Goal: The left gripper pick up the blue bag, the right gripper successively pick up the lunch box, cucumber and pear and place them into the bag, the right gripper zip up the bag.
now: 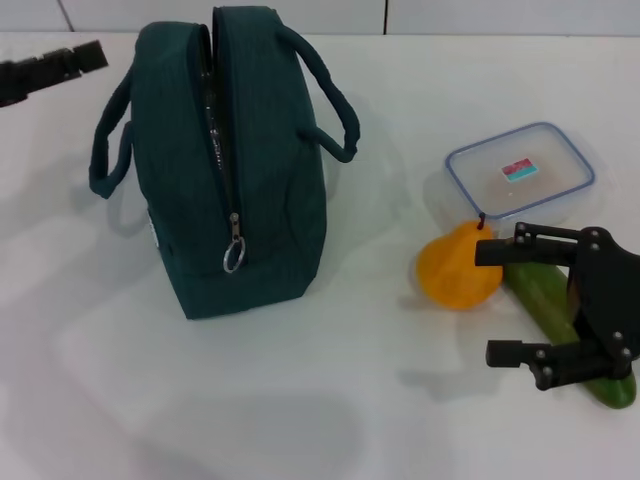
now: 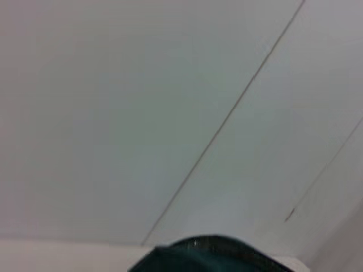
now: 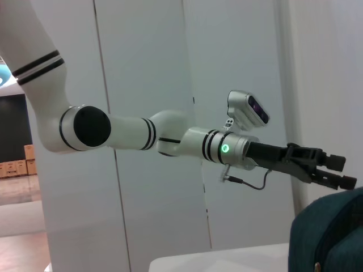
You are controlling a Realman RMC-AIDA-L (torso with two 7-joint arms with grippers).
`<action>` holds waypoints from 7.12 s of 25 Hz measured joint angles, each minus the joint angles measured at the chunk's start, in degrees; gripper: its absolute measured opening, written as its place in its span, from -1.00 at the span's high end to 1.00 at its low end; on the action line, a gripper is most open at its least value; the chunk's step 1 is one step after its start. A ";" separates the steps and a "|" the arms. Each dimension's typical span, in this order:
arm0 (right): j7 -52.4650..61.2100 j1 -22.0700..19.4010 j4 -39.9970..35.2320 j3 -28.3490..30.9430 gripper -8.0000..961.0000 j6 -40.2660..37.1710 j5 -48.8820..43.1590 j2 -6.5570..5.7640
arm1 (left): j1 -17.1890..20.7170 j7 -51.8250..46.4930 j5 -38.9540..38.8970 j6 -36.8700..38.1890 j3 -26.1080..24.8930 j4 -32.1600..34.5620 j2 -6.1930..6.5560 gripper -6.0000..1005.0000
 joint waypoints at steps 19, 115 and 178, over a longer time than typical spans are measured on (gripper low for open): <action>-1.54 -0.29 1.48 0.05 -0.82 0.76 -0.15 -0.07 | -5.06 -12.27 11.93 -3.34 5.41 6.52 -4.27 -0.76; 13.24 8.26 26.66 15.09 -0.81 46.55 9.75 -1.27 | -2.43 -18.70 6.17 -4.11 15.62 15.63 -5.40 0.91; 15.96 9.67 30.31 14.44 -0.81 46.12 10.13 -0.09 | -3.61 -18.06 4.34 -9.54 22.03 8.20 -5.46 0.91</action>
